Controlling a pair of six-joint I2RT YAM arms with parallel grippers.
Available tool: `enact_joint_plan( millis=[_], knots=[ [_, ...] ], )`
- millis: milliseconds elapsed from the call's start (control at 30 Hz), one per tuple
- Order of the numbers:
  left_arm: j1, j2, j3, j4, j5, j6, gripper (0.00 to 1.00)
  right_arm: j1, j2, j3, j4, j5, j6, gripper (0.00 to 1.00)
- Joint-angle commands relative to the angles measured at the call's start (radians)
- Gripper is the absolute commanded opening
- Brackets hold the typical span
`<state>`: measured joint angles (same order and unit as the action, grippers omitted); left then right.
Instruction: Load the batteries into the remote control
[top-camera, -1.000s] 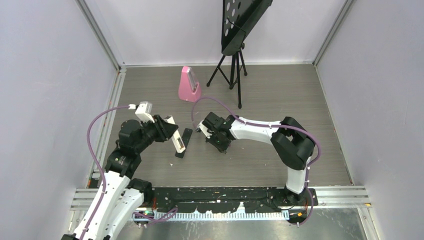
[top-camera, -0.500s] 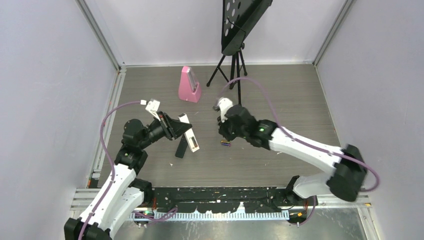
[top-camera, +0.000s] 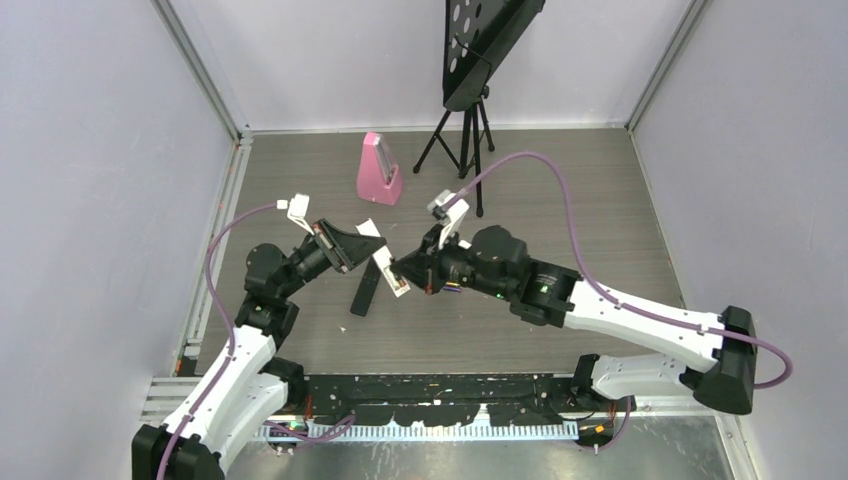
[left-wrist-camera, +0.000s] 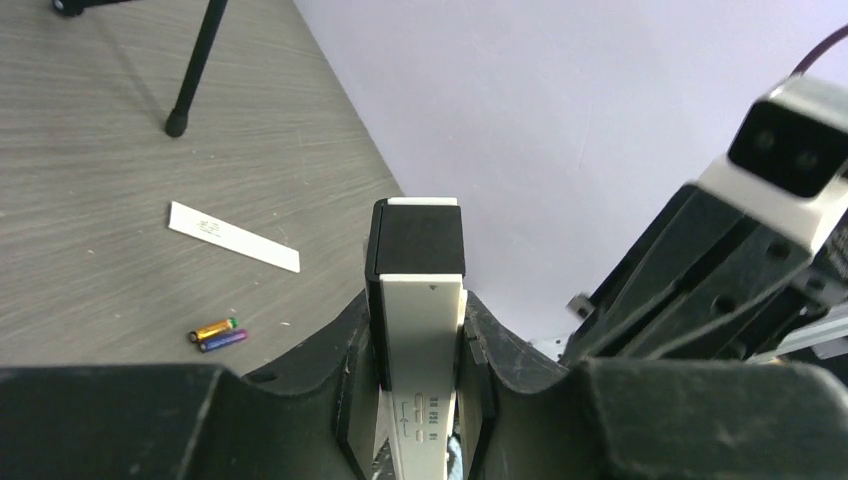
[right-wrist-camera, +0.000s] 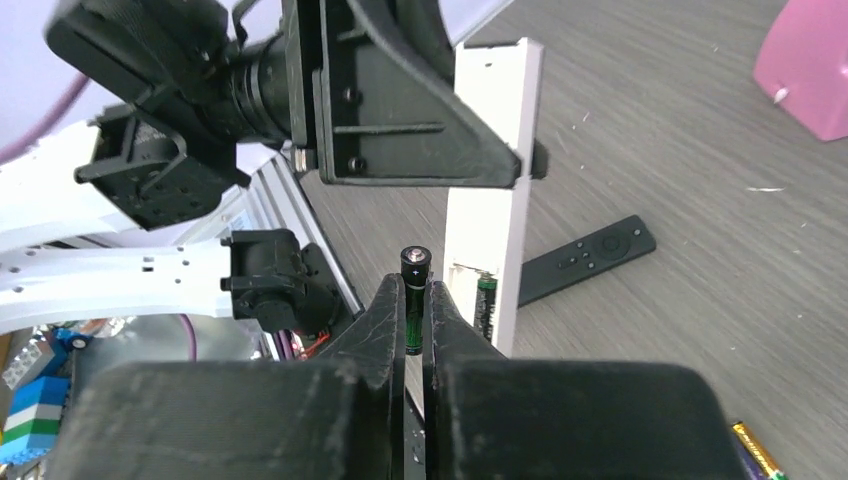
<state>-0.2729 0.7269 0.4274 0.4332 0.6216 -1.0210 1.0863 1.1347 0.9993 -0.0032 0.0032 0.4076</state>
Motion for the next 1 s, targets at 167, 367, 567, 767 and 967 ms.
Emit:
enact_joint_plan(
  millis=[167,367,567,767,967],
  knots=[
    [-0.002,0.013,0.026,0.097,0.007,-0.165,0.00,0.093,0.104,0.057,0.053,0.160,-0.060,0.01],
    [-0.002,0.003,0.025,0.091,0.015,-0.166,0.00,0.093,0.094,0.040,0.065,0.183,-0.059,0.01],
    [-0.002,0.004,0.024,0.054,0.008,-0.142,0.00,0.093,0.041,0.020,0.085,0.185,-0.044,0.01],
    [-0.002,0.008,0.028,0.062,0.022,-0.152,0.00,0.093,0.036,0.019,0.060,0.210,-0.049,0.01],
    [-0.002,0.017,0.028,0.086,0.029,-0.174,0.00,0.093,0.082,0.044,0.021,0.188,-0.061,0.02]
  ],
)
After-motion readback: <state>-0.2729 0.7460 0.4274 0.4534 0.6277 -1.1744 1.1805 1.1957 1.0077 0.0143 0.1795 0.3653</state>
